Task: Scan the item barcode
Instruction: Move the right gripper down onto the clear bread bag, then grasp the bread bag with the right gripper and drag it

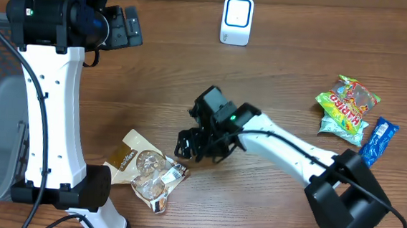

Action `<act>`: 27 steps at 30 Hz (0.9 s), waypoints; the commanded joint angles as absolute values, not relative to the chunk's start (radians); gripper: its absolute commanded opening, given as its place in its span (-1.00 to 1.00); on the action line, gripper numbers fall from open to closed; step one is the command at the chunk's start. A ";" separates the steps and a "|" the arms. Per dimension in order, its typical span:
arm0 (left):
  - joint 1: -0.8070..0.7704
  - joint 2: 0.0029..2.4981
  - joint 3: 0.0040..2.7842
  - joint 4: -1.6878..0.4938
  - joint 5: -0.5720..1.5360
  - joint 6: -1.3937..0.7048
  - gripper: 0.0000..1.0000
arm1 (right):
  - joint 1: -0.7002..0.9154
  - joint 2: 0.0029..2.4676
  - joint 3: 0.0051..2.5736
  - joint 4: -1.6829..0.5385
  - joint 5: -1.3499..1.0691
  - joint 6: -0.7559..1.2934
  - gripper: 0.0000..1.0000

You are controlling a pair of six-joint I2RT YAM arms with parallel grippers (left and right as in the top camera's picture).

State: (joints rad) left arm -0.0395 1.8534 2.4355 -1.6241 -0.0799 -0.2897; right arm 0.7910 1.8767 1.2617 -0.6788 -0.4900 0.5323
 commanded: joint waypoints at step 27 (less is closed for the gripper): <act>-0.053 1.859 2.443 -1.623 -0.085 -0.303 1.00 | 0.872 1.964 1.180 -0.562 -0.578 0.788 -0.92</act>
State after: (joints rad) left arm -0.0395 1.8534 2.4355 -1.6241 -0.0803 -0.2897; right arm 0.8898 1.9629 1.1793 -0.5678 -0.5571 0.7891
